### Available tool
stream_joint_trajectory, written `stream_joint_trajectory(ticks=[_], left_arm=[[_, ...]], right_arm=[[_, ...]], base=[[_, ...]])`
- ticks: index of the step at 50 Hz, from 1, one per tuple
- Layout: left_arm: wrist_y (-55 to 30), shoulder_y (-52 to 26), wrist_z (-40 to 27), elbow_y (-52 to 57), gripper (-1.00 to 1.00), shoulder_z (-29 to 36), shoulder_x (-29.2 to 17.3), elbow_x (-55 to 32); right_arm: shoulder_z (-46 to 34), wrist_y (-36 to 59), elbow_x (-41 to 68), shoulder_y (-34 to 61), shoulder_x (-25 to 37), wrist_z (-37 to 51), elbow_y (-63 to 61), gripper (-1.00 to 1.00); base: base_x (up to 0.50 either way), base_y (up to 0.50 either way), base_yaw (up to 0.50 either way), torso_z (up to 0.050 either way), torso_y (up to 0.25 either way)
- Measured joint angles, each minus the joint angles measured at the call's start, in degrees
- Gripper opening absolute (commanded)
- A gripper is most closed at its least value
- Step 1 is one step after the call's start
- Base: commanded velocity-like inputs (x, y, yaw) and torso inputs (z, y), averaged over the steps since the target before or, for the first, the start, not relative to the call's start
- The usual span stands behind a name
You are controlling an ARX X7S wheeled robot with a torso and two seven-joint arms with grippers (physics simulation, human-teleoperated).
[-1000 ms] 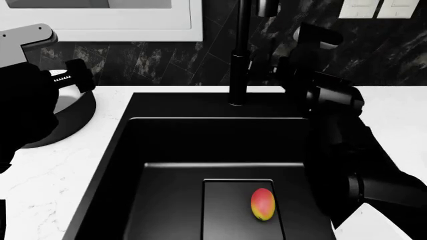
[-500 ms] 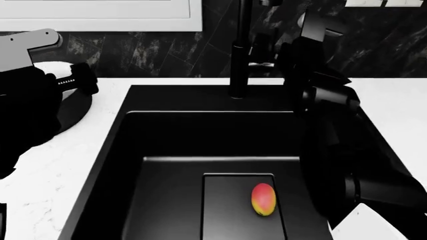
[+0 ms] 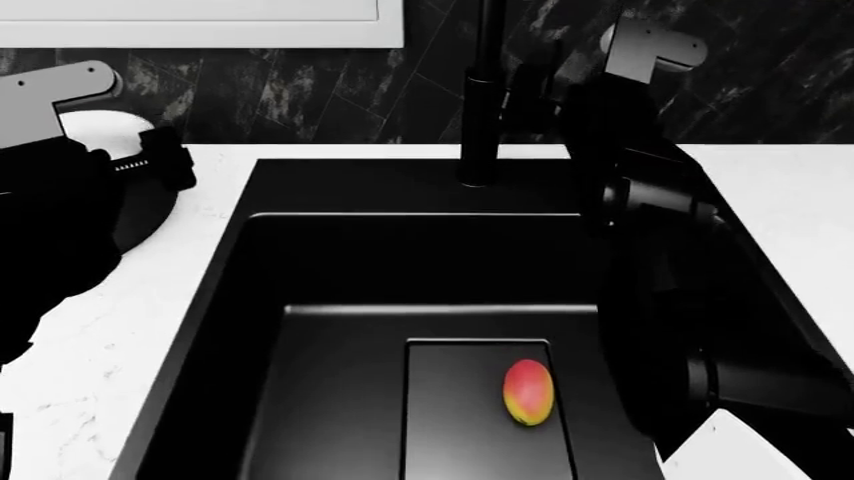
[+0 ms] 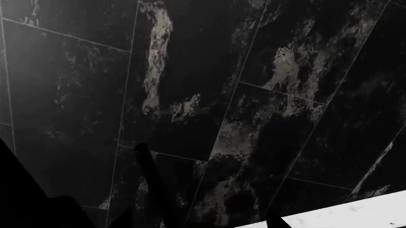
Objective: Pick the mango from the counter and place it in the sink. Then turn on the sink faucet.
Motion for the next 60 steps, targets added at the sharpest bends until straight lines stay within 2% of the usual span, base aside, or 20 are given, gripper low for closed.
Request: stream_joint_trajectory(ticks=[8, 13, 29, 60], left_arm=[[0.65, 0.32, 0.08, 0.06, 1.00, -0.15, 0.03, 0.18], [0.95, 0.45, 0.10, 0.24, 1.00, 0.03, -0.09, 0.60], [2.04, 0.96, 1.07, 0.13, 1.00, -0.30, -0.17, 0.98], [2.91, 1.56, 2.19, 0.33, 1.00, -0.52, -0.56, 0.99]], right_arm=[[-0.38, -0.01, 0.30, -0.07, -0.06, -0.60, -0.01, 1.00], [-0.98, -0.10, 0.78, 0.03, -0.10, -1.13, -0.10, 1.00], [-2.78, -1.35, 2.77, 0.17, -0.17, -1.63, 0.00, 1.00], [3.17, -4.05, 2.23, -0.75, 0.26, 7.39, 0.01, 1.00]], base=[[0.00, 0.00, 0.00, 0.000, 0.000], [0.00, 0.00, 0.00, 0.000, -0.232], [0.00, 0.00, 0.00, 0.000, 0.000], [0.00, 0.00, 0.00, 0.000, 0.000]])
